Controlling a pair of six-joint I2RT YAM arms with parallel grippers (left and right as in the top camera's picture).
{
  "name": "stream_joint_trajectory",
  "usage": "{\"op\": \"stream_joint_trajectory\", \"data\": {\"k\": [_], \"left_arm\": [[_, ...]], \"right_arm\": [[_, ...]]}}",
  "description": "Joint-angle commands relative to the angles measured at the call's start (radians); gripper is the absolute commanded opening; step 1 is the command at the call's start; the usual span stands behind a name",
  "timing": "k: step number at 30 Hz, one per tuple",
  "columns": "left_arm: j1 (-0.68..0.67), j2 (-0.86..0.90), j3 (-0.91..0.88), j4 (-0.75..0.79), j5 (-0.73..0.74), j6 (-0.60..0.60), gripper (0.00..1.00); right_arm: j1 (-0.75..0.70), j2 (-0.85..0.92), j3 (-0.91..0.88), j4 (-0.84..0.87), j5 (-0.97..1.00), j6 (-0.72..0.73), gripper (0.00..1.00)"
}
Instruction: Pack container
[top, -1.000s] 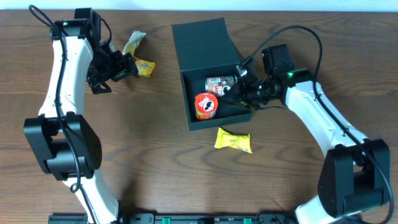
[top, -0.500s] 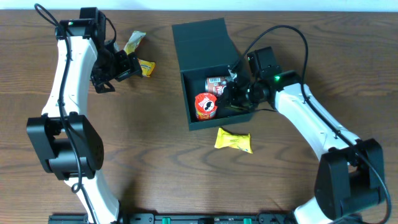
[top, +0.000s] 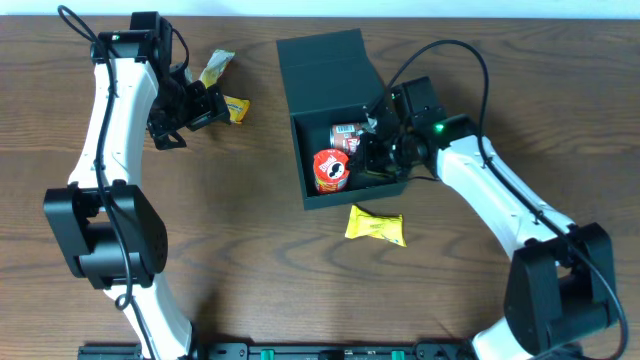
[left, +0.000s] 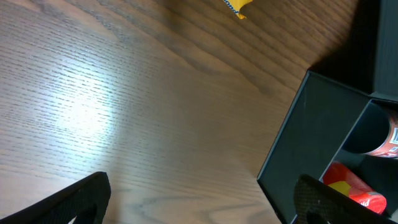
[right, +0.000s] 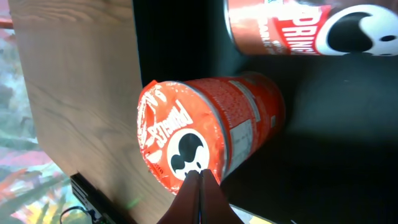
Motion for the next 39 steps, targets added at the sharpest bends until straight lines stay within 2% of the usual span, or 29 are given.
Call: {"op": "stream_joint_trajectory", "data": {"k": [1, 25, 39], "left_arm": [[-0.002, -0.008, 0.015, -0.002, 0.0, -0.001, 0.95], [-0.002, -0.008, 0.015, -0.006, 0.0, -0.002, 0.95], [-0.002, -0.008, 0.015, -0.006, 0.0, -0.002, 0.95]], "right_arm": [[0.019, -0.023, 0.0, 0.003, 0.013, 0.011, 0.02], [0.03, 0.005, -0.001, -0.002, 0.106, 0.011, 0.02], [0.03, 0.008, -0.001, -0.032, 0.263, -0.021, 0.01]]}}
